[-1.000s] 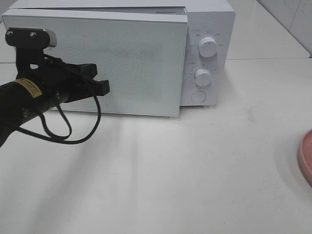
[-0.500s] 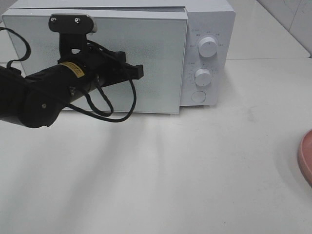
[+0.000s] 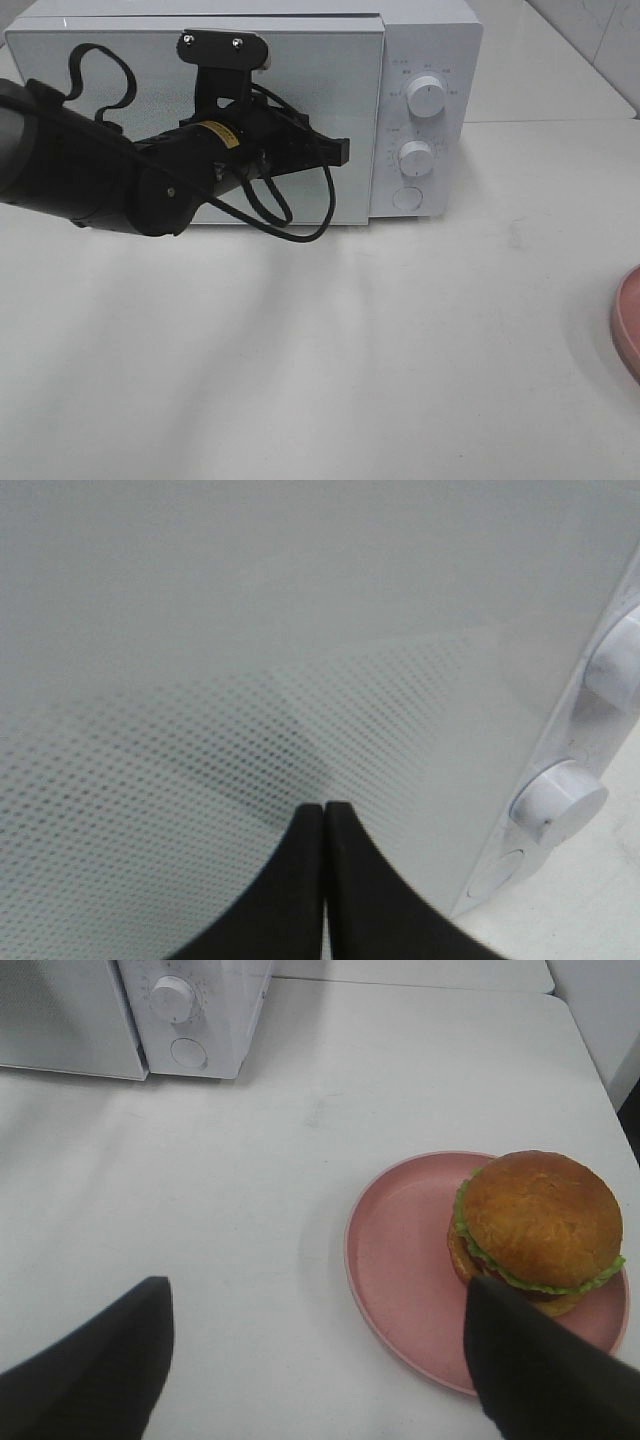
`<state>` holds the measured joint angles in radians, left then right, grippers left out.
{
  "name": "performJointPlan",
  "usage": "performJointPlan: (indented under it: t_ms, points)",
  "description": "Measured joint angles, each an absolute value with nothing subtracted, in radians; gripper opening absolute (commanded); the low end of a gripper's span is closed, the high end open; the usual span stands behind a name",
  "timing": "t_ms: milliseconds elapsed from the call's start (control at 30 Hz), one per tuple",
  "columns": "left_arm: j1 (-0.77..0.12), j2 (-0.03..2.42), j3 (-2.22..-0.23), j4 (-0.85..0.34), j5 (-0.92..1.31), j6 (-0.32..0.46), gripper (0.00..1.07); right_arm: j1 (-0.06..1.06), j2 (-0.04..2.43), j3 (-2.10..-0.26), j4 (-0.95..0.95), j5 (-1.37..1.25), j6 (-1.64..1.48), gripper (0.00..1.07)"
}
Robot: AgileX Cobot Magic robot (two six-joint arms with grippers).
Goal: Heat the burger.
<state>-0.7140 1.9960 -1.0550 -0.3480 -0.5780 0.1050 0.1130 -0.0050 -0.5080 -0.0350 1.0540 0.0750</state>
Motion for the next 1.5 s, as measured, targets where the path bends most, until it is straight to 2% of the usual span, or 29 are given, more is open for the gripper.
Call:
performJointPlan:
  t_ms: [233, 500, 767, 833, 867, 900, 933, 967, 1000, 1033, 1067, 1100, 1133, 1267, 1500]
  points:
    - [-0.725, 2.048, -1.16, -0.406, -0.529, 0.18, 0.0, 0.112, -0.005, -0.508, -0.035, 1.054, 0.075, 0.76]
    - [-0.734, 2.054, -1.179, -0.433, -0.49, 0.214, 0.0, 0.112, -0.005, -0.508, -0.035, 1.054, 0.075, 0.76]
    - [-0.713, 1.992, -1.194, -0.477, -0.251, 0.234, 0.0, 0.112, -0.005, -0.508, -0.035, 1.054, 0.075, 0.76]
    - [-0.712, 1.961, -1.194, -0.479, -0.112, 0.234, 0.08, 0.112, -0.005, -0.508, -0.035, 1.054, 0.075, 0.76]
    - [-0.712, 1.961, -1.194, -0.479, -0.112, 0.234, 0.08, 0.112, -0.005, -0.508, -0.035, 1.054, 0.075, 0.76]
    - [-0.712, 1.94, -1.195, -0.467, -0.019, 0.234, 0.23, 0.112, -0.005, -0.508, -0.035, 1.054, 0.075, 0.76]
    - [-0.712, 1.94, -1.195, -0.467, -0.019, 0.234, 0.23, 0.112, -0.005, -0.508, -0.035, 1.054, 0.075, 0.76]
    - [-0.712, 1.929, -1.195, -0.455, 0.031, 0.234, 0.36, 0.112, -0.005, -0.508, -0.035, 1.054, 0.075, 0.76]
    - [-0.712, 1.908, -1.195, -0.431, 0.131, 0.234, 0.65, 0.112, -0.005, -0.508, -0.035, 1.054, 0.075, 0.76]
    - [-0.712, 1.898, -1.195, -0.421, 0.179, 0.233, 0.8, 0.112, -0.005, -0.508, -0.035, 1.054, 0.075, 0.76]
    - [-0.712, 1.898, -1.195, -0.421, 0.179, 0.233, 0.8, 0.112, -0.005, -0.508, -0.035, 1.054, 0.075, 0.76]
    - [-0.712, 1.88, -1.195, -0.409, 0.261, 0.222, 1.0, 0.112, -0.005, -0.508, -0.035, 1.054, 0.075, 0.76]
    - [-0.712, 1.872, -1.195, -0.406, 0.297, 0.217, 1.02, 0.112, -0.005, -0.508, -0.035, 1.054, 0.075, 0.76]
    - [-0.712, 1.834, -1.195, -0.401, 0.405, 0.21, 1.0, 0.112, -0.005, -0.508, -0.035, 1.054, 0.075, 0.76]
    - [-0.712, 1.709, -1.197, -0.321, 0.692, 0.206, 1.0, 0.112, -0.005, -0.508, -0.035, 1.054, 0.075, 0.76]
